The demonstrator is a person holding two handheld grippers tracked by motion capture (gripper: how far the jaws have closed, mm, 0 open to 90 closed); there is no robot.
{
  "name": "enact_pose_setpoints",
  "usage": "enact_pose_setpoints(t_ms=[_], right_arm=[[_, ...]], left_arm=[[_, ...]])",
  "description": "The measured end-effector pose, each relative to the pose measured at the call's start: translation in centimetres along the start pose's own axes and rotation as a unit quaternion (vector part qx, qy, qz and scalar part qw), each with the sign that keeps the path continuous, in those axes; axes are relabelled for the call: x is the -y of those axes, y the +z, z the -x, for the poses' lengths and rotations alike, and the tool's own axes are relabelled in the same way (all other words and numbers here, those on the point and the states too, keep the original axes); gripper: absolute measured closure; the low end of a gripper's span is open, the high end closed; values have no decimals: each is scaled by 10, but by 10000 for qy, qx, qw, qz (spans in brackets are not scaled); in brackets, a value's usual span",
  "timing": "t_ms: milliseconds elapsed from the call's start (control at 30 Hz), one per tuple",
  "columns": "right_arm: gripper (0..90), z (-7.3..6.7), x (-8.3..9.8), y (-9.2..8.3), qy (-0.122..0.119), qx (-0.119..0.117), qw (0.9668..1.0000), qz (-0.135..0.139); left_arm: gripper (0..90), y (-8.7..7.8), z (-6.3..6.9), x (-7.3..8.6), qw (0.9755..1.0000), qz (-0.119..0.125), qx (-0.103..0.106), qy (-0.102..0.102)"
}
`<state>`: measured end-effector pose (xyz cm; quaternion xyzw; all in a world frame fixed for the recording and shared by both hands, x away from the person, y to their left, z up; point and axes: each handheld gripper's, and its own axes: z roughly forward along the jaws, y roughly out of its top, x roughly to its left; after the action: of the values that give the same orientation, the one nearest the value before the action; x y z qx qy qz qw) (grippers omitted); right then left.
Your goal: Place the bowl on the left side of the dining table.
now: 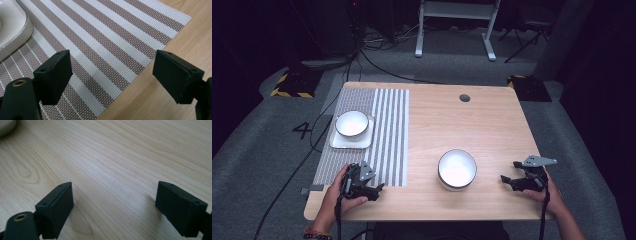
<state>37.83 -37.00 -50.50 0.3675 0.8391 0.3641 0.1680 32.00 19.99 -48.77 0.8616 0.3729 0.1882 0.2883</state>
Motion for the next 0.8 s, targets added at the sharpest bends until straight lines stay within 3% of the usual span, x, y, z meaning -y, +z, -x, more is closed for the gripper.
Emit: enact_pose_setpoints(t_ms=[133,233,367,533,800], right_arm=[[150,0,0,0,8,8,10000,3],[150,0,0,0,8,8,10000,3],[150,0,0,0,8,6,10000,3],[150,0,0,0,6,6,10000,4],[151,0,0,0,2,9,10000,7]], left_arm=[[161,-1,-5,8,9997,46,75,-209],[161,-2,-7,14,9996,57,-15,-291],[160,-1,-10,22,9990,54,83,-439],[156,-1,-14,30,9967,188,186,-768],[154,-2,-16,33,9961,236,177,-827]])
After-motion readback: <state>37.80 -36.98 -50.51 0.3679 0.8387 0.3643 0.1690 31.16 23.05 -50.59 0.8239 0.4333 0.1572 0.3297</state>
